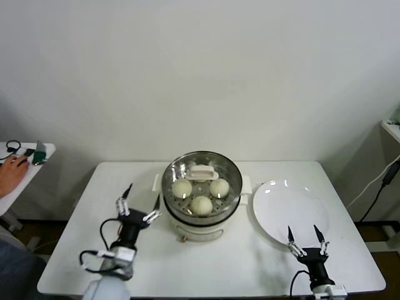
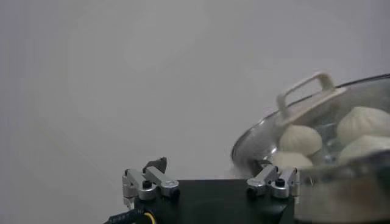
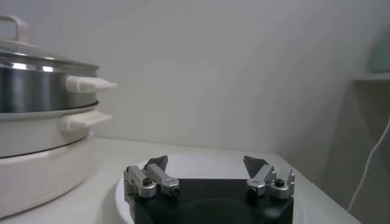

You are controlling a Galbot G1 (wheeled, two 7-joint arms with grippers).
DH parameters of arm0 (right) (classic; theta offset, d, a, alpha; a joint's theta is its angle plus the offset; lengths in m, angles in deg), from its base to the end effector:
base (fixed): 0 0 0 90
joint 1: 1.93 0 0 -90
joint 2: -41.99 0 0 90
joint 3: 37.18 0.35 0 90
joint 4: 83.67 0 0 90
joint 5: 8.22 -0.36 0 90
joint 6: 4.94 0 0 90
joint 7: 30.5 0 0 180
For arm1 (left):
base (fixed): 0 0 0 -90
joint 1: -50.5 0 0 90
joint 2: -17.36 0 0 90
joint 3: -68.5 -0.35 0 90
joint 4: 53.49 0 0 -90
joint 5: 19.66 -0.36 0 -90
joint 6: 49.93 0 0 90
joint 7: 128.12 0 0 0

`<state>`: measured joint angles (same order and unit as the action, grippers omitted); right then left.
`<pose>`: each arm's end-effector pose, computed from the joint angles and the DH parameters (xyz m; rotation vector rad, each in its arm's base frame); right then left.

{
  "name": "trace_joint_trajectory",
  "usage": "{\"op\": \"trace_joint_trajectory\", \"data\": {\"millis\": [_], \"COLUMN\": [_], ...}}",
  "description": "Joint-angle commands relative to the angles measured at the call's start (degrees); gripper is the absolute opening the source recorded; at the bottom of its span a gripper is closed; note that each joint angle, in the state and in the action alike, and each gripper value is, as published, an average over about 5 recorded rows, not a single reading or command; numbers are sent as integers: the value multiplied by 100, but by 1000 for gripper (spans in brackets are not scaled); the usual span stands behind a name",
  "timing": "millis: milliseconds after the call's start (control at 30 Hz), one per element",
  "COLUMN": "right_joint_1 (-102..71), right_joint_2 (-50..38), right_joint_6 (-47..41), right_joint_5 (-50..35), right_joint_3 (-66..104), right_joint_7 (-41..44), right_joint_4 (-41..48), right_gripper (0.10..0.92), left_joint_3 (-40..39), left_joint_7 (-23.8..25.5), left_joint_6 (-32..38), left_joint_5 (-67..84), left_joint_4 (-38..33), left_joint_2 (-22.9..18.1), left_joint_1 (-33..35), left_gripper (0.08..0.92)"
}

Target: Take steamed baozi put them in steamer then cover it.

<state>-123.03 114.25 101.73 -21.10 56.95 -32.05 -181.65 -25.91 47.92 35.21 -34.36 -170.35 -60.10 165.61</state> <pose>0.1609 -0.1159 -0.4217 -0.0313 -3.0409 0.1469 0.2101 0.0166 -0.3063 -0.1169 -3.0435 -0.6592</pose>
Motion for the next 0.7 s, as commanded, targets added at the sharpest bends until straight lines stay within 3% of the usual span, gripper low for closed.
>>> {"op": "trace_joint_trajectory", "data": {"millis": [33,700], "right_joint_1": [46,70], "right_joint_2": [11,-4], "right_joint_6": [22,74], "right_joint_5": [88,71], "right_joint_3": [-56,-131], "right_joint_7": [34,2], "right_joint_4": [99,135], "right_gripper": [823,823], "left_joint_3": [823,630], "left_joint_7": [-301,-237], "left_joint_6": [1503,1420], "left_joint_5": [2373,2128], "left_joint_4": [1494,1337], "left_joint_2": [38,-122], "left_joint_1": [529,510], "left_gripper": [823,823]}}
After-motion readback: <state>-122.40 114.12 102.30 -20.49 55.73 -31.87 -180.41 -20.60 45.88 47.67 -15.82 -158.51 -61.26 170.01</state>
